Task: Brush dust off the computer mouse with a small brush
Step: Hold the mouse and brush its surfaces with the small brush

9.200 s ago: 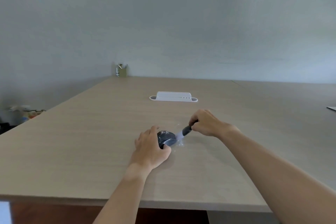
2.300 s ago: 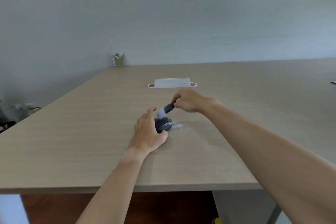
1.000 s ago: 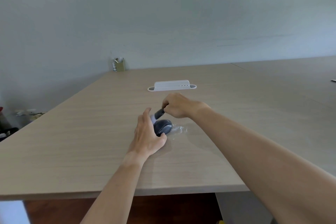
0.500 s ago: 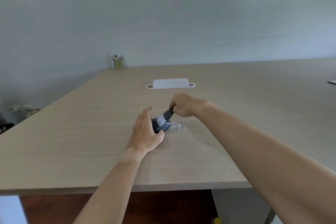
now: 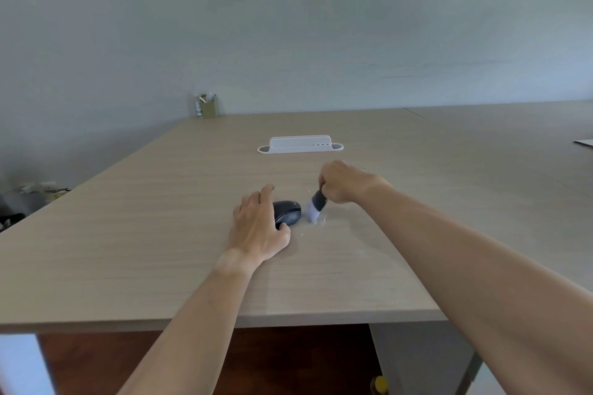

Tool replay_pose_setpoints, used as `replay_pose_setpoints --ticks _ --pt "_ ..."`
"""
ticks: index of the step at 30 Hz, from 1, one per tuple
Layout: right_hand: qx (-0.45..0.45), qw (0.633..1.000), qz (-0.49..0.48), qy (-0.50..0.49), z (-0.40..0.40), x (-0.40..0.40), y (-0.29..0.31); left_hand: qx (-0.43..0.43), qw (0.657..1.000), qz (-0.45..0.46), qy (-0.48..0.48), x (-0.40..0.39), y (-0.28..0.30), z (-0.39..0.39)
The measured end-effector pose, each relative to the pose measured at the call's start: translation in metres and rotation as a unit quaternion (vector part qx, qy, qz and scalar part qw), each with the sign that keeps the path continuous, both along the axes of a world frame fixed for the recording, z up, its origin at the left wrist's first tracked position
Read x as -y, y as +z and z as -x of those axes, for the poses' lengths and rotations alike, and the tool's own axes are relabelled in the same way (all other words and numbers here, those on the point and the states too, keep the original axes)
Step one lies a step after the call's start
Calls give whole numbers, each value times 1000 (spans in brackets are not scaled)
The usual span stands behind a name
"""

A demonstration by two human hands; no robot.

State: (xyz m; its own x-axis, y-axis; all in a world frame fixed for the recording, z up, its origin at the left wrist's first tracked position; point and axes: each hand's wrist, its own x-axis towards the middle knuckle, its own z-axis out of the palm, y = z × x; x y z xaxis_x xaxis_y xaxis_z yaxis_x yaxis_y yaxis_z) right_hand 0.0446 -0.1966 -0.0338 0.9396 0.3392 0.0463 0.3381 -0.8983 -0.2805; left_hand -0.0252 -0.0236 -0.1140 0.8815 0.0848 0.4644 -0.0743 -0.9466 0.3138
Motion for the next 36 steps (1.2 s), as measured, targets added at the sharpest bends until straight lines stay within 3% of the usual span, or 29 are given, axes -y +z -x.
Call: replay_pose_setpoints --ticks 3,7,11,15,21,24,28,33,36 --pt "-1 998 -69 -3 -4 6 3 -11 999 32 -11 -3 0 -1" --pt "-9 990 -136 39 1 -8 2 -27 999 -44 -16 -2 1 -7" --pt "-23 994 -97 52 8 -12 -10 -35 999 -29 -20 -2 0 -11" --pt "41 999 -16 -1 11 -1 -11 -52 997 45 -34 -9 -3 -12" --pt "3 988 -146 39 3 -2 -8 -83 986 135 -58 -14 3 -16" --pt "-12 992 -116 53 8 -3 -11 -142 964 205 -88 -21 19 -13" --pt "28 999 -20 -2 12 6 -11 -188 954 208 -101 -26 33 -12" --pt "6 989 -140 54 10 3 -5 -145 959 207 -132 -27 26 -7" --pt "-6 991 -106 79 10 6 -10 -117 963 194 -143 -27 20 -5"
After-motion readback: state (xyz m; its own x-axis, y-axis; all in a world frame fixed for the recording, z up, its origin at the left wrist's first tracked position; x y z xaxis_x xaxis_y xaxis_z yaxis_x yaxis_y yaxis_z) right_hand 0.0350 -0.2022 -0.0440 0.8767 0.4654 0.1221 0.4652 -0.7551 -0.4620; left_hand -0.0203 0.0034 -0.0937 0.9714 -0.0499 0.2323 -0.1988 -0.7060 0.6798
